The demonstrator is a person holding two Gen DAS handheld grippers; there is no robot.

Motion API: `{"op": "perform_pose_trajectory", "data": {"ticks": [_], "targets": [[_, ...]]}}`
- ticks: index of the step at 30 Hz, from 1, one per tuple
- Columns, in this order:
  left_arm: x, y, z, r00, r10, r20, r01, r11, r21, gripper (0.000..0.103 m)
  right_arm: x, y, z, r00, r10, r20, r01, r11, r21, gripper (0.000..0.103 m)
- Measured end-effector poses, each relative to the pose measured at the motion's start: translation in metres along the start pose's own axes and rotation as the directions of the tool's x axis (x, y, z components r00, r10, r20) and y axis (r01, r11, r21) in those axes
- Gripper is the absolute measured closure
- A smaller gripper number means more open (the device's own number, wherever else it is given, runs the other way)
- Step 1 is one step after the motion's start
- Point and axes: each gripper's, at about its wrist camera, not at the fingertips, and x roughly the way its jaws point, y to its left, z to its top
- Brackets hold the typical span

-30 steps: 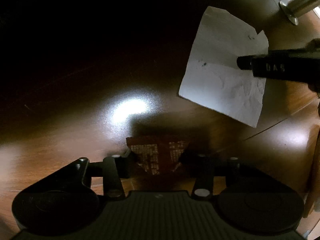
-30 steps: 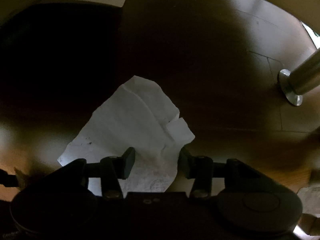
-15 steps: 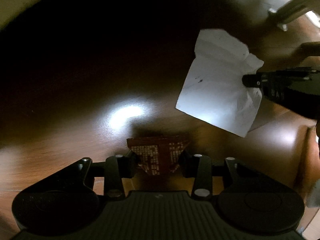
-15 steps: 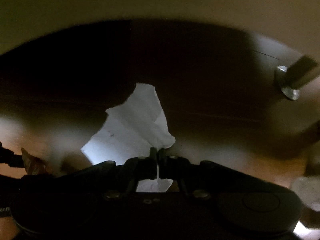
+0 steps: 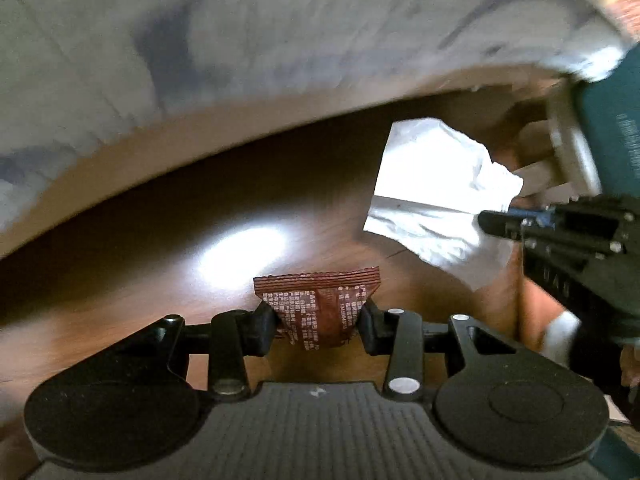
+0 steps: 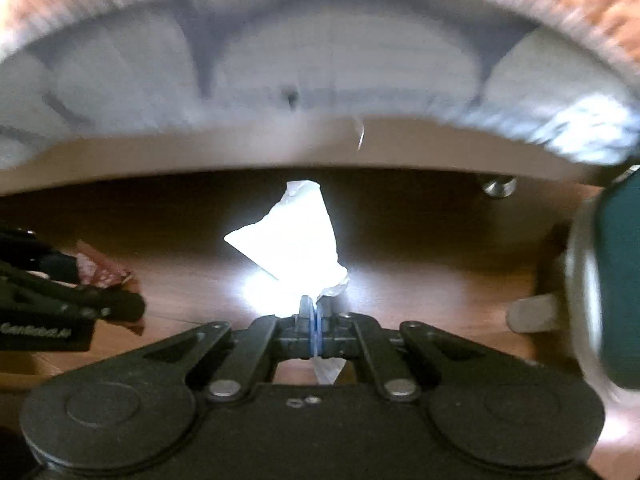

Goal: Collect trash
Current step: 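Lift tissue and red wrapper out from under the bed to the bin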

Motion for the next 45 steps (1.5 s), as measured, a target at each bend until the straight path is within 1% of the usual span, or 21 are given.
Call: {"op": "perform_pose_trajectory", "data": {"ticks": [4, 7, 10, 12, 13, 14, 18, 21, 22, 27, 30, 32, 35, 37, 38, 42, 45], "targets": [[-0.059, -0.012, 0.001, 0.998, -0.009, 0.061, 0.010, 1.000, -0.016, 0.064, -0.065, 0.002, 0.004, 0.997, 0.023, 0.070, -0.025, 0.999, 0.029, 0.101], [-0.104, -0.020, -0.001, 0.993, -0.010, 0.121, 0.014, 0.999, -0.035, 0.064, -0.105, -0.003, 0.005, 0.992, 0.030, 0.119, -0.037, 0.998, 0.058, 0.101], [-0.147, -0.032, -0.007, 0.982, 0.008, 0.188, -0.002, 1.000, -0.031, 0.063, -0.147, -0.009, 0.001, 0.983, 0.032, 0.183, -0.049, 0.995, 0.087, 0.101], [-0.174, -0.042, -0.012, 0.970, 0.019, 0.241, -0.014, 1.000, -0.023, 0.063, -0.179, -0.015, -0.004, 0.971, 0.036, 0.235, -0.060, 0.993, 0.097, 0.101], [-0.185, -0.051, -0.019, 0.965, 0.019, 0.261, -0.014, 1.000, -0.022, 0.063, -0.191, -0.020, -0.005, 0.965, 0.032, 0.259, -0.059, 0.994, 0.096, 0.101], [-0.196, -0.065, -0.019, 0.959, 0.019, 0.284, -0.013, 1.000, -0.025, 0.063, -0.202, -0.026, -0.007, 0.958, 0.026, 0.287, -0.057, 0.994, 0.098, 0.101], [-0.242, -0.097, -0.025, 0.929, 0.025, 0.369, -0.018, 1.000, -0.022, 0.063, -0.253, -0.045, -0.014, 0.925, 0.014, 0.379, -0.068, 0.989, 0.129, 0.101], [-0.270, -0.131, -0.025, 0.905, 0.026, 0.425, -0.026, 1.000, -0.004, 0.063, -0.287, -0.063, -0.020, 0.894, -0.005, 0.448, -0.071, 0.986, 0.152, 0.101], [-0.271, -0.142, -0.026, 0.897, 0.025, 0.441, -0.029, 1.000, 0.004, 0.063, -0.296, -0.070, -0.021, 0.882, -0.011, 0.471, -0.071, 0.985, 0.157, 0.101], [-0.311, -0.201, -0.015, 0.855, 0.004, 0.519, -0.029, 0.999, 0.040, 0.063, -0.342, -0.105, -0.025, 0.824, -0.053, 0.564, -0.071, 0.978, 0.195, 0.101], [-0.330, -0.242, -0.009, 0.827, 0.011, 0.563, -0.070, 0.994, 0.083, 0.063, -0.365, -0.131, -0.028, 0.792, -0.087, 0.604, -0.063, 0.973, 0.224, 0.101], [-0.338, -0.264, -0.002, 0.816, -0.007, 0.579, -0.060, 0.993, 0.097, 0.063, -0.377, -0.148, -0.029, 0.774, -0.110, 0.624, -0.060, 0.968, 0.245, 0.101], [-0.344, -0.295, 0.011, 0.810, -0.040, 0.585, -0.036, 0.992, 0.118, 0.063, -0.389, -0.173, -0.031, 0.753, -0.155, 0.639, -0.042, 0.958, 0.282, 0.101], [-0.346, -0.315, 0.022, 0.805, -0.071, 0.589, -0.021, 0.989, 0.148, 0.063, -0.393, -0.188, -0.033, 0.744, -0.180, 0.643, -0.040, 0.949, 0.312, 0.101], [-0.346, -0.323, 0.027, 0.807, -0.088, 0.584, -0.009, 0.987, 0.162, 0.063, -0.393, -0.196, -0.033, 0.741, -0.198, 0.641, -0.036, 0.943, 0.332, 0.101], [-0.334, -0.355, 0.048, 0.820, -0.143, 0.554, 0.029, 0.978, 0.208, 0.063, -0.389, -0.224, -0.034, 0.737, -0.249, 0.628, -0.021, 0.921, 0.389, 0.101], [-0.315, -0.374, 0.064, 0.839, -0.164, 0.519, 0.048, 0.972, 0.229, 0.063, -0.377, -0.245, -0.034, 0.749, -0.273, 0.604, -0.016, 0.904, 0.428, 0.101]]}}
